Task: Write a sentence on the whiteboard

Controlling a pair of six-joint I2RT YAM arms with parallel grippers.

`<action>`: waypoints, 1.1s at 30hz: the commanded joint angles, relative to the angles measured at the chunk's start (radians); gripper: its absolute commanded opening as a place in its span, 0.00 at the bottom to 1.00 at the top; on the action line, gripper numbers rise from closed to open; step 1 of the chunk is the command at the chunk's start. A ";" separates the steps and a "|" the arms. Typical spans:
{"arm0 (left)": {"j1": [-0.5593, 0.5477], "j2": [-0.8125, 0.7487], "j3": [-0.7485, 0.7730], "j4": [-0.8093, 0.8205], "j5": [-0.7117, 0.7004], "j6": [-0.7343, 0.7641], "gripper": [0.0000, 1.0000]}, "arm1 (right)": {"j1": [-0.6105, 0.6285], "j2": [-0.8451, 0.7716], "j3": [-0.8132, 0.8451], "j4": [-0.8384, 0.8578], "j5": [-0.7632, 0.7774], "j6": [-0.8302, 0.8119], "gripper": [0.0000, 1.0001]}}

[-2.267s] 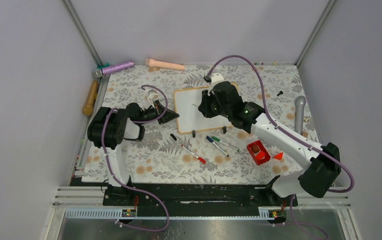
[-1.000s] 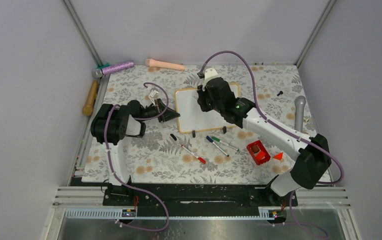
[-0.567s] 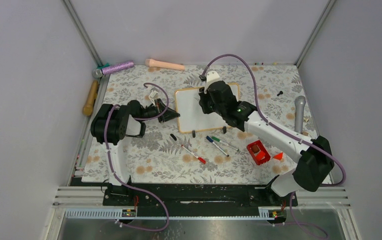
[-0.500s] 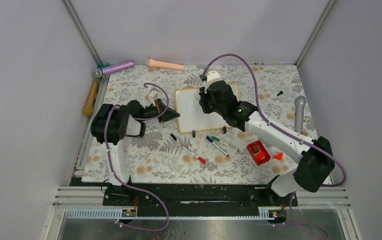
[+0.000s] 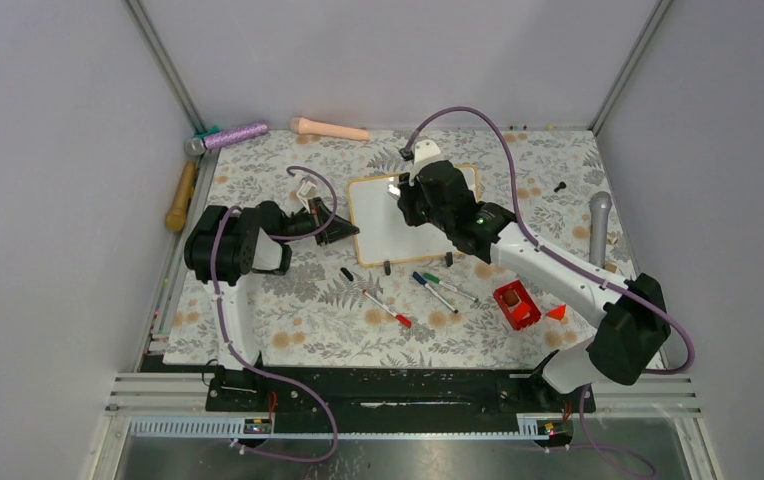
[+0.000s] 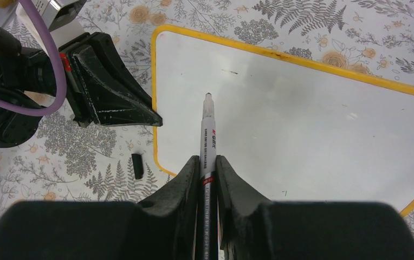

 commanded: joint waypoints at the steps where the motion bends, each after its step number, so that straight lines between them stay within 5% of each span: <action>1: -0.005 0.035 -0.005 0.009 0.057 0.078 0.00 | -0.006 0.008 0.038 0.009 -0.029 0.003 0.00; 33: -0.020 0.001 0.004 0.014 0.090 0.075 0.00 | 0.042 0.252 0.367 -0.189 -0.015 -0.007 0.00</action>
